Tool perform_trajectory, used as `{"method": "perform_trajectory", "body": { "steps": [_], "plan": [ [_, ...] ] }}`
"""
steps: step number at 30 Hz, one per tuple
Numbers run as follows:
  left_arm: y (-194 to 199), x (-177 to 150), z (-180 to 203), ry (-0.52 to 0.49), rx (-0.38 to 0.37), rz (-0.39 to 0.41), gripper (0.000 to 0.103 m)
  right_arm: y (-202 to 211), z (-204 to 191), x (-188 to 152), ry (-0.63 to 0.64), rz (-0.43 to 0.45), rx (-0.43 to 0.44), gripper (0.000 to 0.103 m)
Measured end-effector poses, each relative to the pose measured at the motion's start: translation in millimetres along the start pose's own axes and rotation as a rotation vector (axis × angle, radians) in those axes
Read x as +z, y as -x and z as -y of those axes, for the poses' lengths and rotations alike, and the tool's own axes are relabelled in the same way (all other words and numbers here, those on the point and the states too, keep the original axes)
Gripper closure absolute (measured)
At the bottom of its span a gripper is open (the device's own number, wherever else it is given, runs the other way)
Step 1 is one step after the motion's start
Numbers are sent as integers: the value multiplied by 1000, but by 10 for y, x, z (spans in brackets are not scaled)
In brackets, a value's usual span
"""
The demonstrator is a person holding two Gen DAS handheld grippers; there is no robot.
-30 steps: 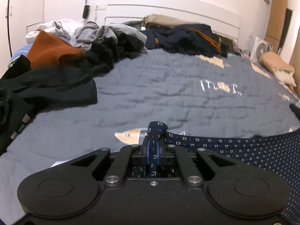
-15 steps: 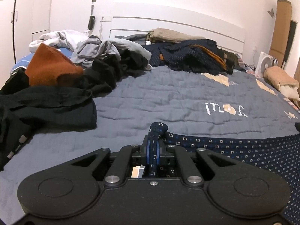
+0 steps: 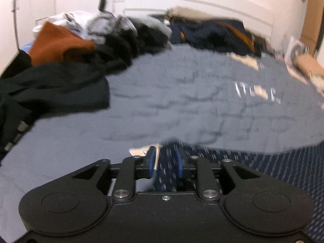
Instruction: Fold clothes
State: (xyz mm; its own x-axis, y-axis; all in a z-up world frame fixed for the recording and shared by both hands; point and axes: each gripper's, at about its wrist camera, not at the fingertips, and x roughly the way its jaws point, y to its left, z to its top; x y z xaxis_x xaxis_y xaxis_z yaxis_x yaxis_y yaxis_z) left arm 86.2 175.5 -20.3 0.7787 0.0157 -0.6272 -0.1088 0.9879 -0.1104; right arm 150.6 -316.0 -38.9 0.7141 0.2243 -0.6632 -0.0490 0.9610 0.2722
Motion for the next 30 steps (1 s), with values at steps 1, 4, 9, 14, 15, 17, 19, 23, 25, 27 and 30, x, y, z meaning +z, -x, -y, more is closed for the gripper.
{"method": "perform_trajectory", "body": {
  "steps": [1,4,9,14,15,17,19,23,25,27,30],
  "plan": [
    [79,17,-23,20,-12,13,64,118,8,28,-16,19,13,66],
    [322,20,-53,82,-62,43,64,411,37,51,-75,49,53,58],
    [730,-137,81,146,-179,55,56,857,-3,-176,-158,47,131,55],
    [1055,-431,206,201,-259,42,54,1269,-74,-588,-227,32,196,54],
    [1112,-505,216,219,-274,34,54,1333,-83,-682,-247,29,203,54],
    [1218,-651,240,233,-275,29,51,1432,-102,-848,-284,13,228,54],
    [1327,-792,284,213,-257,35,49,1506,-114,-1003,-324,-3,251,53],
    [1442,-1044,272,242,-275,2,48,1603,-153,-1302,-372,-26,263,53],
    [1479,-1147,238,258,-275,-13,47,1623,-169,-1422,-388,-42,263,53],
    [1517,-1238,199,267,-271,-22,47,1630,-186,-1525,-388,-59,259,53],
    [1553,-1357,96,319,-284,-44,47,1632,-213,-1670,-375,-79,247,53]
  ]
}}
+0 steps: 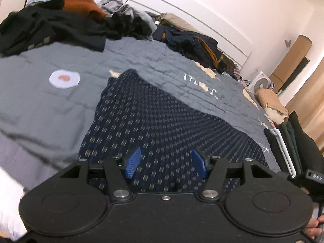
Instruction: Fold clothes
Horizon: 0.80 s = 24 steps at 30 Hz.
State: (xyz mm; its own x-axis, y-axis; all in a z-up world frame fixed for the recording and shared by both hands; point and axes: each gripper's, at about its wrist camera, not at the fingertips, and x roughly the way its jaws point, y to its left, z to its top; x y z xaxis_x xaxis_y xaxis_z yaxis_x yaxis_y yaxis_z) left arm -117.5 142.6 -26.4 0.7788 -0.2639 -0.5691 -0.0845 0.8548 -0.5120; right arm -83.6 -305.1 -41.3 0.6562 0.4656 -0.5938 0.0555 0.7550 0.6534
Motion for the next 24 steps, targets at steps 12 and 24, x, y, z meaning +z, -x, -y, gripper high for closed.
{"method": "perform_trajectory", "body": {
  "steps": [12,24],
  "plan": [
    [32,-191,-587,288,12,-66,46,-84,578,-165,-147,-30,-222,53],
    [-88,-402,-731,462,-7,-64,38,-38,672,-310,-395,9,41,53]
  ]
}}
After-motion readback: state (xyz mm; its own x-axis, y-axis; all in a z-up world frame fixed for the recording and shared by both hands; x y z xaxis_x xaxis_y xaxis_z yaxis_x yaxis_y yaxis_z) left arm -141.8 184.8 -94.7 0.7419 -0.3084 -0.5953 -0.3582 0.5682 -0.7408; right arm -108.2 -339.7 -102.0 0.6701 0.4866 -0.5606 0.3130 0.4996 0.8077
